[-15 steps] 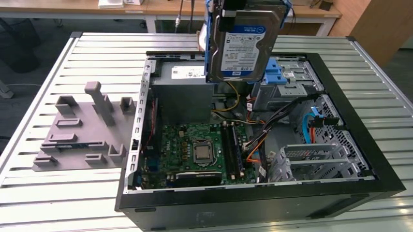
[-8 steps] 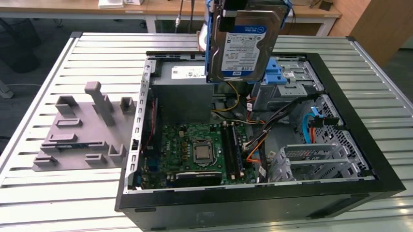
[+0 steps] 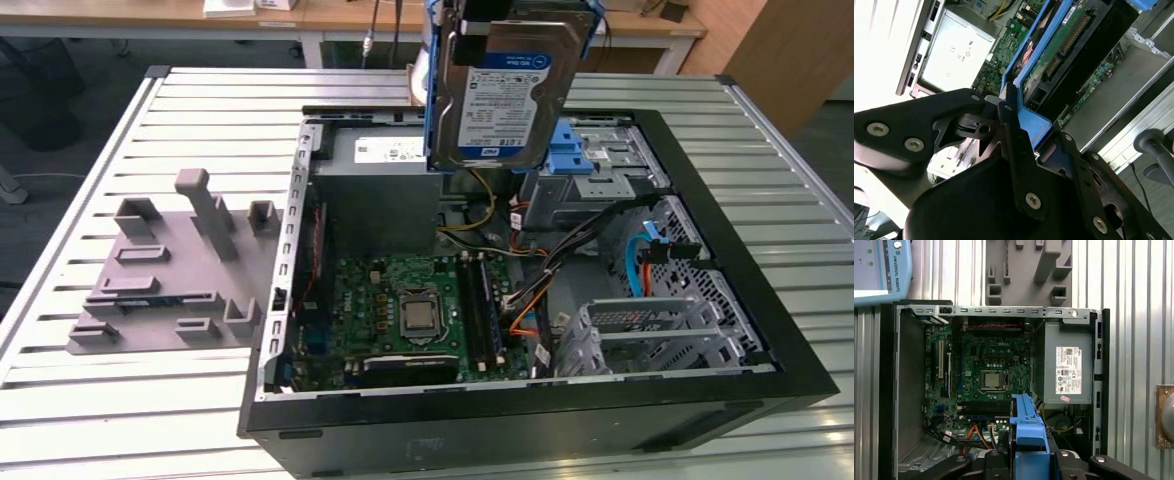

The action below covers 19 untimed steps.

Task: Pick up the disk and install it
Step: 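Insert the disk into the insertion slot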

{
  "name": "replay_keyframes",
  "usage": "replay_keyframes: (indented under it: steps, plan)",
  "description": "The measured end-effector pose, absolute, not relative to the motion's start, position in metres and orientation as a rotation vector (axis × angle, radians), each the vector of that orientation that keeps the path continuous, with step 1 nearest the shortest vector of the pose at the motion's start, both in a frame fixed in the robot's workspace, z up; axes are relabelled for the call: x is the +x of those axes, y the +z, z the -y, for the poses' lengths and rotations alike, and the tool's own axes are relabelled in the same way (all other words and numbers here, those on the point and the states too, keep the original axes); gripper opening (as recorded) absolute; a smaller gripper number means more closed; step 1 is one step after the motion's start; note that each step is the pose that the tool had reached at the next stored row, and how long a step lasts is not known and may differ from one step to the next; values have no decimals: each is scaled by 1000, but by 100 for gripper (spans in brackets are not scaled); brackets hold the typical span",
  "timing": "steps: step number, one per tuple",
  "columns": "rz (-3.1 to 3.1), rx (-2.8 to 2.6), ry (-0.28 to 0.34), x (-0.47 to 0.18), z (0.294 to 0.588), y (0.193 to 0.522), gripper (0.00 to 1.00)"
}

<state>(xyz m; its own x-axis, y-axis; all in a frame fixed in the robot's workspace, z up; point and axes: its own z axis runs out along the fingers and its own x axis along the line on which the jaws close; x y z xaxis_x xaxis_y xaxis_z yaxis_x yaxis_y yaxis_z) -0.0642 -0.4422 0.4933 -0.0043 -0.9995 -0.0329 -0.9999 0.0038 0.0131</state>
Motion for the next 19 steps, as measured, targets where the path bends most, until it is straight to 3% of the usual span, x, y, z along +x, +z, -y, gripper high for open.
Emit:
replay_keyframes:
  steps: [19]
  plan:
    - [-2249,-2164,40,-65,460,490,36]
